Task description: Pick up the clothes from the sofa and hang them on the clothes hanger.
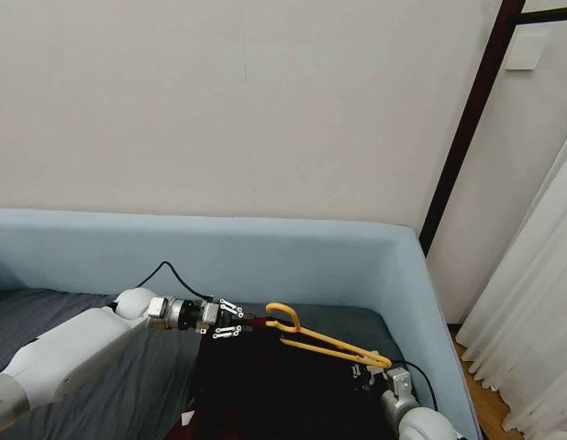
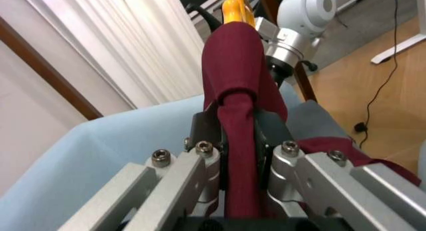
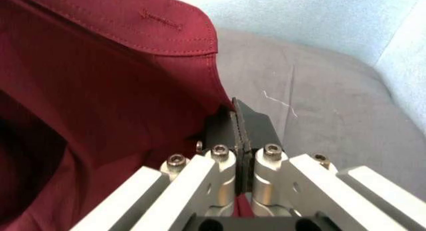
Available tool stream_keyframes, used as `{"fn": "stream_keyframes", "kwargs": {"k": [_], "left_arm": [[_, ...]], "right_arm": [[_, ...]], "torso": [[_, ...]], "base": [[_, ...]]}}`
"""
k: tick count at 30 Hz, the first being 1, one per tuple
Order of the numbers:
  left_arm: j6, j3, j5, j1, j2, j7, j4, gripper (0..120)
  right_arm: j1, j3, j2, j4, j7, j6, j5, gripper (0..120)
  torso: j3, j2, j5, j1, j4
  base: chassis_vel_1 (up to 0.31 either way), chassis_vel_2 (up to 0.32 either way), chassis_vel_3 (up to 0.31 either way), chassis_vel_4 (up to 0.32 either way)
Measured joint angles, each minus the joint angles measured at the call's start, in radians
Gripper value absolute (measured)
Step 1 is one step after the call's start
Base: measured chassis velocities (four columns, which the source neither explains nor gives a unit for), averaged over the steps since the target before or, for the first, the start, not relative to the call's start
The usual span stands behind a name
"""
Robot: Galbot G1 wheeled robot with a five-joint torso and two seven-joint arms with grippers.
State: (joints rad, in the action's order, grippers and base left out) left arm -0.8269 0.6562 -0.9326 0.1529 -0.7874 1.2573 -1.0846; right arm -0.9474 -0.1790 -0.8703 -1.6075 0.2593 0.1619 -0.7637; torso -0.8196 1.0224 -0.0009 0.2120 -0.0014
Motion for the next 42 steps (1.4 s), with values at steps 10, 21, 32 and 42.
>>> {"fn": "stream_keyframes", "kwargs": {"k": [10,21,32,42], "left_arm": [[0.000,0.038,-0.013,-0.047,-0.015,0.126,0.028,8],[0.000,0.020,0.103,-0.076,-0.053,0.188,0.088,8],[0.002,0.012,0.207,-0.115,-0.111,0.173,0.165,8],[0.003,0.012,0.252,-0.136,-0.113,0.120,0.183,8]], "right_arm": [[0.011,-0.005,0.001,0.008,0.004,0.002,-0.003,0],[0.007,0.003,0.027,-0.066,0.006,0.003,0.010,0],[-0.092,0.099,0.134,-0.235,-0.028,-0.015,0.083,0],[-0.124,0.164,0.161,-0.303,-0.055,-0.035,0.173,0]], "torso": [[0.000,0.000,0.0001,0.000,0.0000],[0.000,0.000,0.0001,0.000,0.0001],[0.000,0.000,0.0002,0.000,-0.0003],[0.000,0.000,0.0000,0.000,0.0003]], "base": [[0.000,0.000,0.000,0.000],[0.000,0.000,0.000,0.000],[0.000,0.000,0.000,0.000],[0.000,0.000,0.000,0.000]]}}
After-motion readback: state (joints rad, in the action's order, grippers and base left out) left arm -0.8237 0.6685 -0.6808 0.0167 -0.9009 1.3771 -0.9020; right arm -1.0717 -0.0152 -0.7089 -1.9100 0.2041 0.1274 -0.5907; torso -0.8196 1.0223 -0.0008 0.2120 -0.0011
